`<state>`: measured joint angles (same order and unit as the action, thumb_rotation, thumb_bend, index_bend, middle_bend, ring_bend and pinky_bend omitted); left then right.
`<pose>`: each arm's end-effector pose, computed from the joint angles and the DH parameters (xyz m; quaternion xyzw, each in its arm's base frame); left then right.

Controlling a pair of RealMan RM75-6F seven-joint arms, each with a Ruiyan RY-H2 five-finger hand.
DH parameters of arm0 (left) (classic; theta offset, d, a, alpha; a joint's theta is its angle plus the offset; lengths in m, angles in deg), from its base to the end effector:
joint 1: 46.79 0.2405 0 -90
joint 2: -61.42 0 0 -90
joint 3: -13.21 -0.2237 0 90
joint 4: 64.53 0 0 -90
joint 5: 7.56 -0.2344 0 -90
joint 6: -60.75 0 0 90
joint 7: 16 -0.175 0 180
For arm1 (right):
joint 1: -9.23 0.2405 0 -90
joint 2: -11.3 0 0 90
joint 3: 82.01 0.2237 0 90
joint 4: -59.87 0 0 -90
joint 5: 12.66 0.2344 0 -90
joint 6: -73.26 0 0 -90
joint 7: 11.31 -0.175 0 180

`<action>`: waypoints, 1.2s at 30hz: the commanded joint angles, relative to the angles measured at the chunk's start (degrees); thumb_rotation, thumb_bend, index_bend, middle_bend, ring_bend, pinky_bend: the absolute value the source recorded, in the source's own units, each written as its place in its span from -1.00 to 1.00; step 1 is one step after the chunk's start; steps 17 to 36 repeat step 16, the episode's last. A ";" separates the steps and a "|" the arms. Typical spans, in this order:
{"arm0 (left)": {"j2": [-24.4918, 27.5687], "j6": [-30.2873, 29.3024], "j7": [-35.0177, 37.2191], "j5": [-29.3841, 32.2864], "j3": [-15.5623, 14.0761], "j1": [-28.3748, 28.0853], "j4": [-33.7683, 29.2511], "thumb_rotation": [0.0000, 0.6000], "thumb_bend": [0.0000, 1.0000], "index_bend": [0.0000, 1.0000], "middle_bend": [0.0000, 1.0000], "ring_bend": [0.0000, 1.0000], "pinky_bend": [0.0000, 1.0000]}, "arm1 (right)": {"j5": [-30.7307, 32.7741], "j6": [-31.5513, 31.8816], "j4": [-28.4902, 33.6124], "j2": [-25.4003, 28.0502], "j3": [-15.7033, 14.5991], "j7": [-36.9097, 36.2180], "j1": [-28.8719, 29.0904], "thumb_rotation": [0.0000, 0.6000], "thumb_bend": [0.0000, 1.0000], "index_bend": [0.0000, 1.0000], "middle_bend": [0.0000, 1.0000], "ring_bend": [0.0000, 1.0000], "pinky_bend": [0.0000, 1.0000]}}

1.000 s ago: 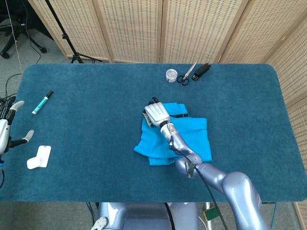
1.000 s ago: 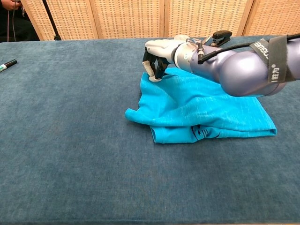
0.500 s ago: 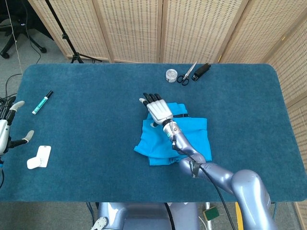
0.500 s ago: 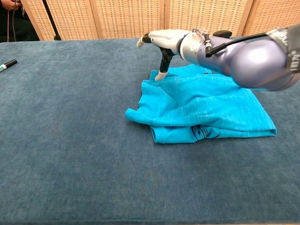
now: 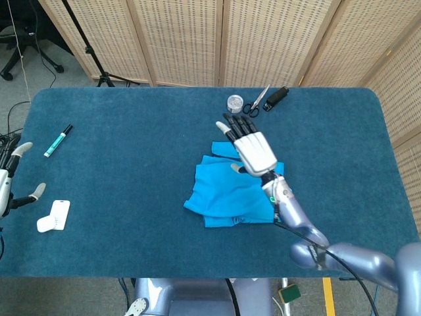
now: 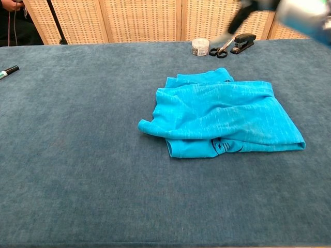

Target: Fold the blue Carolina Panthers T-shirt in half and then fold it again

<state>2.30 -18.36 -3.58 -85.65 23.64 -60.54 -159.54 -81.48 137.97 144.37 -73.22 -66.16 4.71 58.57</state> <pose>-0.2625 0.2847 0.1601 -0.5397 -0.4164 -0.4836 0.5491 -0.0465 -0.3987 0.0208 0.6949 -0.2713 0.4970 0.4433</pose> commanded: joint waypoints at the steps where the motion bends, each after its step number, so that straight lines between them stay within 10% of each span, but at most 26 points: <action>1: 0.09 -1.00 -0.42 -0.76 -0.47 0.64 -0.62 1.00 -0.44 -1.00 -1.00 -1.00 -1.00 | -8.43 9.63 6.37 8.22 -5.37 -2.91 -9.13 1.00 -1.00 -0.90 -1.00 -1.00 -0.88; 16: -2.23 -9.45 -10.61 -0.74 -2.83 6.36 -1.81 1.00 -0.99 -1.00 -1.00 -1.00 -1.00 | -16.77 29.22 6.74 15.55 -14.64 -10.95 -29.96 1.00 -1.00 -0.99 -1.00 -1.00 -1.00; 36: -2.23 -9.45 -10.61 -0.74 -2.83 6.36 -1.81 1.00 -0.99 -1.00 -1.00 -1.00 -1.00 | -16.77 29.22 6.74 15.55 -14.64 -10.95 -29.96 1.00 -1.00 -0.99 -1.00 -1.00 -1.00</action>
